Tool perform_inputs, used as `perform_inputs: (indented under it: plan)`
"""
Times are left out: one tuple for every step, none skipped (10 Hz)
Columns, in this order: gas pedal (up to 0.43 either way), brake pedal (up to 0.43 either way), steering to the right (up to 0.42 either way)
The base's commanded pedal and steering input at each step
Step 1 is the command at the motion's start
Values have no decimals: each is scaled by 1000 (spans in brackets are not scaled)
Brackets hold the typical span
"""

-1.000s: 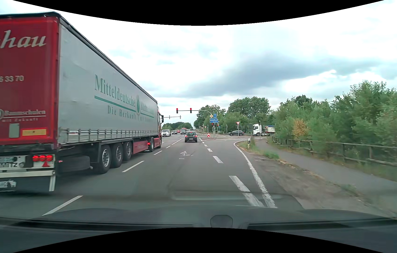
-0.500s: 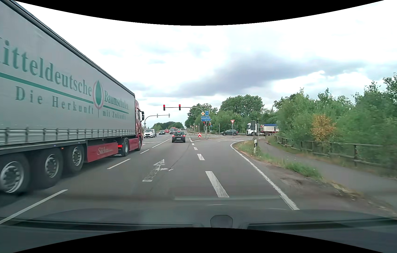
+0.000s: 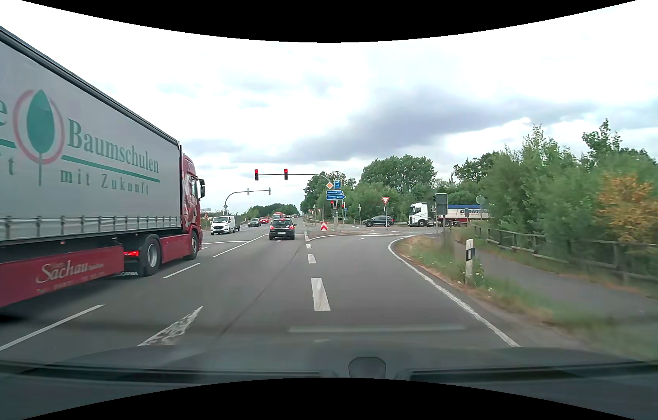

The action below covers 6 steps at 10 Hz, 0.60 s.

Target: Follow the waypoints while adhering to traffic rules and regulations

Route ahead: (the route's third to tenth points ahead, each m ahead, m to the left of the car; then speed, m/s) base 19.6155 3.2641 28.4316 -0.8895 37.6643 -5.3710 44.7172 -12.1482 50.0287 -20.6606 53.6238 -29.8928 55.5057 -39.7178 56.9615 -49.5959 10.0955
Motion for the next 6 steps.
perform_inputs:
  plan:
    - [20, 0, -3]
    - [0, 0, 0]
    - [0, 0, 3]
    - [0, 0, 4]
    - [0, 0, 4]
    - [0, 0, 4]
